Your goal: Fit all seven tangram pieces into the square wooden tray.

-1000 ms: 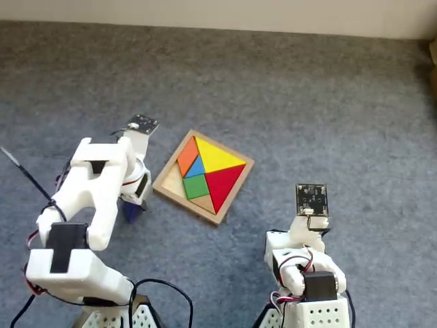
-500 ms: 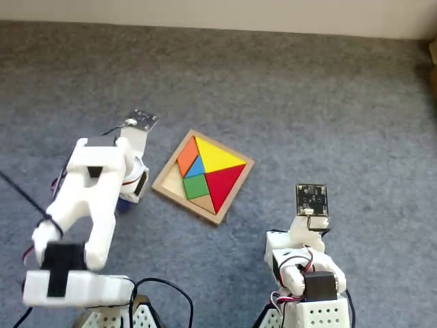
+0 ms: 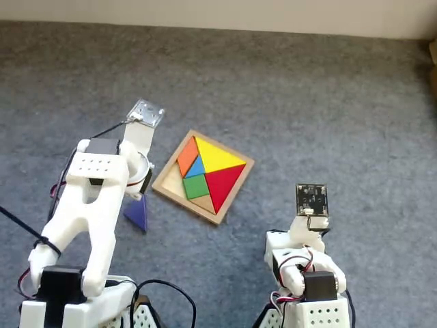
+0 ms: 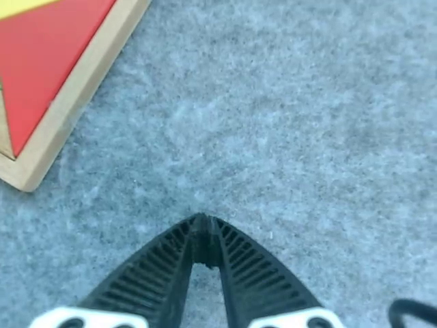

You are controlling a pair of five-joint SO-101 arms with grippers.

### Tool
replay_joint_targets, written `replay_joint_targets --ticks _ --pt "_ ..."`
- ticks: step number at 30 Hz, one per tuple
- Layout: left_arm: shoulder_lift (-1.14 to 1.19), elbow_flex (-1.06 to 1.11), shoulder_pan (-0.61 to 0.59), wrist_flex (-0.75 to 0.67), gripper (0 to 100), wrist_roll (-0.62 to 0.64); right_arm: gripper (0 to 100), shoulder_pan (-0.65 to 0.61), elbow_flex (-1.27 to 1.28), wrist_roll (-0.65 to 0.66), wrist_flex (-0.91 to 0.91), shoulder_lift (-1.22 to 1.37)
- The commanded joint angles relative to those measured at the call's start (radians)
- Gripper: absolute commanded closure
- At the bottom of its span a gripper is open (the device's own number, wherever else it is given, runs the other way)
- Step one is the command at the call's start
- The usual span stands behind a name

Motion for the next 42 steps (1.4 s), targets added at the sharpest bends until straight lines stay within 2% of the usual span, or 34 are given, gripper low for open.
replay_joint_targets --ticks 1,5,10,14,19,26,35,40,42 --pt "-0.045 0.001 0.010 0.077 84 0.023 99.1 0.010 0.104 0.009 0.005 -0.018" --pt "-0.039 0.073 -0.035 0.069 81 0.078 99.1 0.010 0.104 0.009 0.005 -0.018" --pt "-0.038 0.185 -0.107 -0.077 78 0.101 99.1 0.010 0.104 0.009 0.005 -0.018" --pt "-0.036 0.216 -0.142 -0.114 75 0.137 99.1 0.010 0.104 0.009 0.005 -0.018" --pt "-0.035 0.219 -0.142 -0.117 75 0.140 99.1 0.016 0.104 0.009 0.005 -0.018" --pt "0.027 0.242 -0.134 -0.213 75 0.140 99.1 0.016 0.104 0.009 0.005 -0.018" --pt "0.200 0.102 -0.064 -0.158 75 0.229 99.1 0.016 0.104 0.009 0.005 -0.018" --pt "0.219 0.084 -0.041 -0.155 86 0.216 99.1 0.016 0.104 0.009 0.005 -0.018" --pt "0.219 0.087 -0.024 -0.157 89 0.169 99.1 0.016 0.104 0.009 0.005 -0.018"
